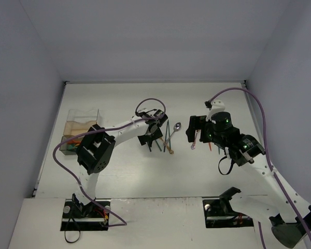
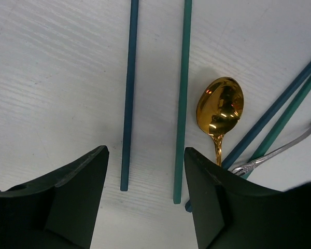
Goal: Sort the eating utensils into containers
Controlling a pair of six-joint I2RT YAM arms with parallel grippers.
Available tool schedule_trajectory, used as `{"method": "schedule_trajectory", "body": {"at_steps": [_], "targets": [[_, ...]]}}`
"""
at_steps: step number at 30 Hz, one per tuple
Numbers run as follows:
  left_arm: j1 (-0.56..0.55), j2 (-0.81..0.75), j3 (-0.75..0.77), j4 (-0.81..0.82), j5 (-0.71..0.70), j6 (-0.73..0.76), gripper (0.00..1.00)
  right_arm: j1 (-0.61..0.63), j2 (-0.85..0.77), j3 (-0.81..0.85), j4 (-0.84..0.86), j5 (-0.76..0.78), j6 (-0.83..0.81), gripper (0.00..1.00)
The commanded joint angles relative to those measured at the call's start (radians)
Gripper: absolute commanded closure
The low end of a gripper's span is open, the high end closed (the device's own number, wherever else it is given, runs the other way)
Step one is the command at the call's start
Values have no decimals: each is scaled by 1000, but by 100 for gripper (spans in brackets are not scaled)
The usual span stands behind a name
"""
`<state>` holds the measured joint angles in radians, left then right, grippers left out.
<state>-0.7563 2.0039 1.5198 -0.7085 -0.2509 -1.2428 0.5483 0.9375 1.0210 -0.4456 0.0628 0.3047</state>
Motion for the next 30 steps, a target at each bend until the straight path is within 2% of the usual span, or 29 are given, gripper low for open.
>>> {"method": "schedule_trajectory", "body": {"at_steps": [1,7,8,12,15,23,30], "targets": [[0,18,-8,-5,-26,-62,46,-11,-23,-5,21,-4,-28,0],[0,45,-27,-6,-28,-90,55,-11,-38,-9,19,-14,-32,0],[-1,49,-30,-6,-29,-92,59,-11,-40,-9,19,-16,-34,0],[0,40,-62,-7,-28,-115,87,-11,-53,-10,19,-18,-35,0],[0,9,-89,-9,-27,-134,98,-10,-62,-10,19,-20,-35,0],[23,-182,-102,-12,-49,-151,100,8,-81,-3,18,-17,-42,0],[135,-431,-173,-9,-72,-218,100,33,-85,4,18,-15,-49,0]]}}
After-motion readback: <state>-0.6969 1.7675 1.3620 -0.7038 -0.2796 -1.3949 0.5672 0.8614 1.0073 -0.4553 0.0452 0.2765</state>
